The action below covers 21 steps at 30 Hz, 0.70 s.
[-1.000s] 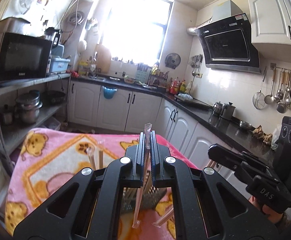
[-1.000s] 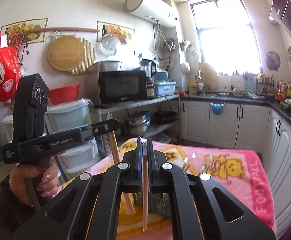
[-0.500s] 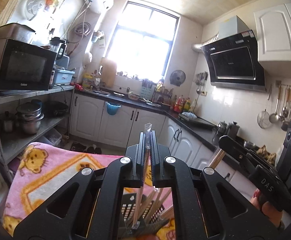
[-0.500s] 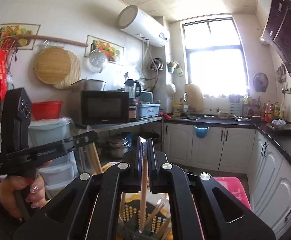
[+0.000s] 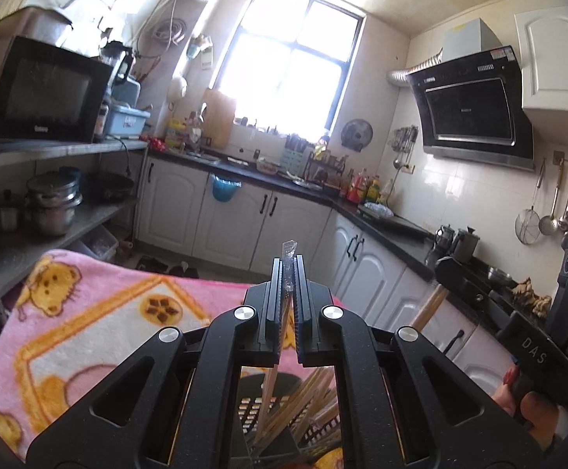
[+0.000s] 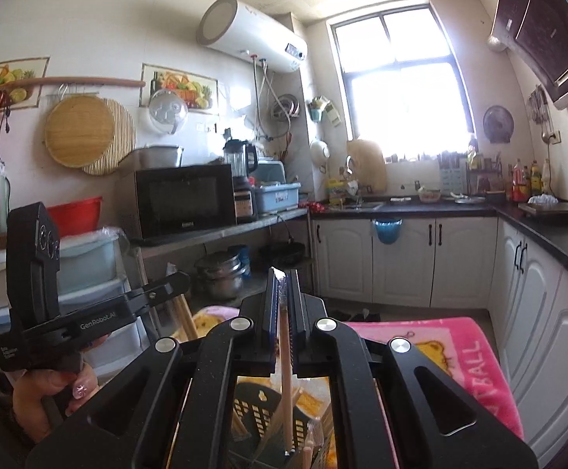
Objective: Organize utensils
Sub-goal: 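Lower both held chopsticks down into the caddy compartments, then open the left tool while the right tool opens, releasing both chopsticks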
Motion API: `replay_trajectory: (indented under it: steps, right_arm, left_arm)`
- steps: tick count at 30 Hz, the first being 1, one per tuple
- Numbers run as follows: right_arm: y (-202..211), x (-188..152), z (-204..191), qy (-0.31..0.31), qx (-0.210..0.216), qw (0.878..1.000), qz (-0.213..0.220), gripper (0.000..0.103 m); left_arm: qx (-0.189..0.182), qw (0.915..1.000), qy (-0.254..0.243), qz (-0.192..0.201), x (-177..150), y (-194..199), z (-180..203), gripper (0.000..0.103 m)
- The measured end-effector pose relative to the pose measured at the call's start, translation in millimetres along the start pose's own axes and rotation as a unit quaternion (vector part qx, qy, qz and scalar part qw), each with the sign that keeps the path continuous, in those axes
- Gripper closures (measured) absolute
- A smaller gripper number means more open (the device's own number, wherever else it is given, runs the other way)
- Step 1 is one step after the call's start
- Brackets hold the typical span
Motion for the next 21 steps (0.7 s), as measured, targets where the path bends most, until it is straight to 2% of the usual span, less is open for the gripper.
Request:
replay_trajectory:
  steps: [11, 15, 19, 20, 21]
  right_arm:
    - [-21.3, -35.7, -14.4, 0.006, 0.0, 0.999, -0.048, 0.097]
    - [-22.3, -43.0, -16.0, 0.005, -0.013, 0.998, -0.063, 0.073]
    - [-18.6, -48.5, -14.6, 0.007, -0.024, 0.997, -0.073, 0.071]
    - [-18.0, -49.1, -13.8, 0.006, -0.024, 0.997, -0.075, 0.069]
    - [-16.8, -49.5, -13.4, 0.005, -0.025, 0.997, -0.076, 0.067]
  left_arm:
    - [0.014, 0.9987, -0.011, -0.048, -34.8, -17.3, -3.8, 0.1]
    - [0.019, 0.9978, -0.011, -0.063, -44.8, -18.9, -5.4, 0.1]
    - [0.025, 0.9966, -0.009, -0.078, -52.4, -18.1, -7.6, 0.098]
    - [0.024, 0.9963, -0.008, -0.083, -53.5, -17.6, -8.4, 0.096]
    - [0.024, 0.9959, -0.008, -0.087, -54.8, -17.4, -8.9, 0.088]
Point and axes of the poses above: each gripper's, at about its wrist camera, not at the fingertips, and y roughly against the way its jaws point, z to its right, x to its top, the point moved 1 cm from there along -y, roughly the way its jaws point, and after that the axes turned 5 degrees about -x, right-handed, at the moved point
